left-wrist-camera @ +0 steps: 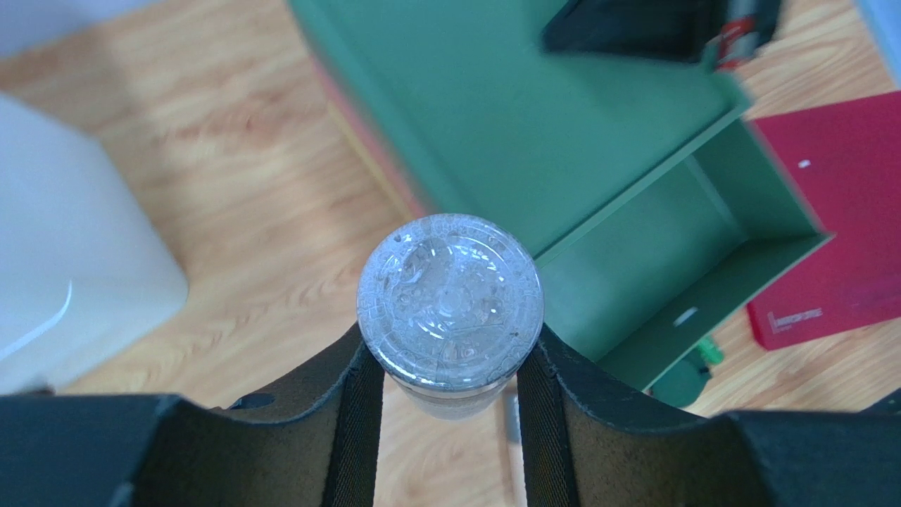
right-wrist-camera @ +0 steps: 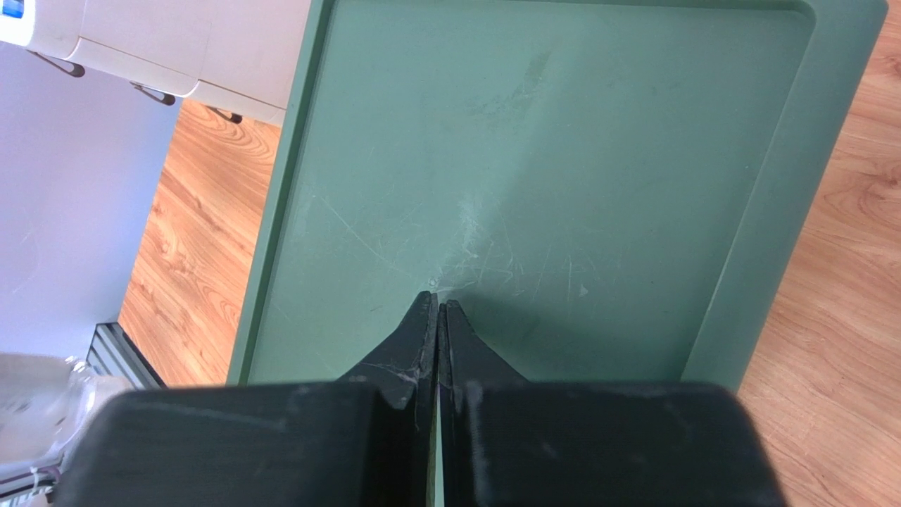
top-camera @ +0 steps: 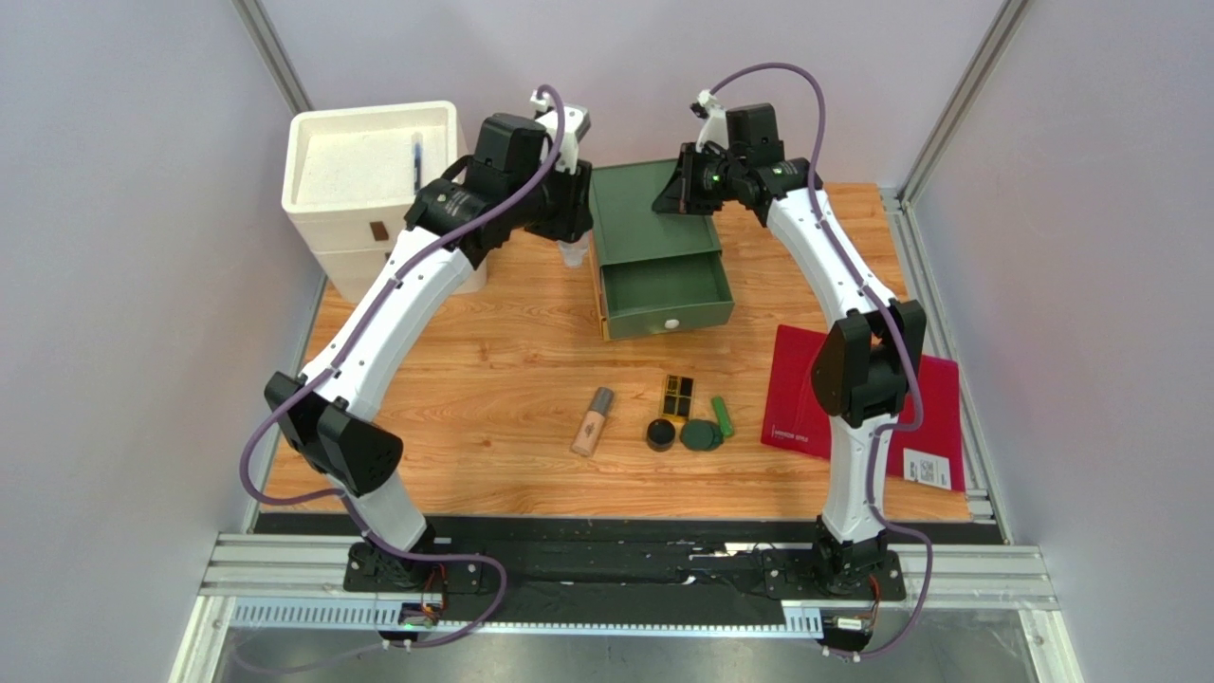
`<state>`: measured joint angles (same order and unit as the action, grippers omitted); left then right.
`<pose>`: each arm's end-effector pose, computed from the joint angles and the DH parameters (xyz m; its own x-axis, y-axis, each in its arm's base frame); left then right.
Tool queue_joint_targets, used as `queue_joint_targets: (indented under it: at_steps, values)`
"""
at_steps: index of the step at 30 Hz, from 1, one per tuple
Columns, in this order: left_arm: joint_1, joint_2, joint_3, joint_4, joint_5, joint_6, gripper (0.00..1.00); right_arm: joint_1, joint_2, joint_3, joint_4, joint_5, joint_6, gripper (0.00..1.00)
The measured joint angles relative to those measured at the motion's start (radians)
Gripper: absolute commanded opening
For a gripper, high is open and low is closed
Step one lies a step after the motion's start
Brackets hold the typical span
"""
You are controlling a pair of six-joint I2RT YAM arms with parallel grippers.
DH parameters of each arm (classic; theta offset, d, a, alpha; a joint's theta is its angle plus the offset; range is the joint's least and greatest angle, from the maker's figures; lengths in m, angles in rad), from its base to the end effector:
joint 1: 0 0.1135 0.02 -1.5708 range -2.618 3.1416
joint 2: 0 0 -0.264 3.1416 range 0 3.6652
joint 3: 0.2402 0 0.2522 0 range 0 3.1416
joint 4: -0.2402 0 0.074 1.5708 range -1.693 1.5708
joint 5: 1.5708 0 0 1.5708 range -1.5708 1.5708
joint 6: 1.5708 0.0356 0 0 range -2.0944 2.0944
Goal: Organize the makeup
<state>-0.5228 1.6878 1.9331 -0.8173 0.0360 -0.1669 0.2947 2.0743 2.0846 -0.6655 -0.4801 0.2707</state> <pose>0.3165 -0.1839 0.4341 -0.5497 0.1252 -0.8259 0.4400 0.8838 -0.1589 0.4502 0.1538 0.3429 -0.7244 0.0280 -0.6888 -0.4300 0.7626 0.4832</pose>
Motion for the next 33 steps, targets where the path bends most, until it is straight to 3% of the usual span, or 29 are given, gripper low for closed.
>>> queue_joint_targets:
  at_steps: [8, 18, 20, 24, 25, 27, 33]
  values:
    - [-0.063, 0.087, 0.122, 0.060, 0.062, 0.022, 0.00, -0.001, 0.001, 0.000, 0.000, -0.002, 0.003, 0.00]
    - [-0.146, 0.215, 0.135, 0.038, 0.124, 0.061, 0.00, -0.005, 0.005, 0.007, -0.006, -0.009, 0.003, 0.01]
    - [-0.158, 0.226, 0.135, 0.024, 0.137, 0.065, 0.07, -0.008, 0.008, 0.011, -0.008, -0.013, 0.003, 0.02]
    - [-0.176, 0.229, 0.138, 0.009, 0.153, 0.071, 0.52, -0.010, 0.015, 0.016, -0.008, -0.025, 0.009, 0.04]
    - [-0.179, 0.234, 0.151, -0.012, 0.159, 0.073, 0.58, -0.011, 0.017, 0.018, -0.008, -0.027, 0.011, 0.04]
    - [-0.183, 0.258, 0.195, -0.050, 0.171, 0.086, 0.69, -0.011, 0.019, 0.019, -0.008, -0.030, 0.014, 0.05]
    - [-0.187, 0.301, 0.264, -0.100, 0.220, 0.116, 0.80, -0.012, 0.024, 0.024, -0.009, -0.037, 0.021, 0.06]
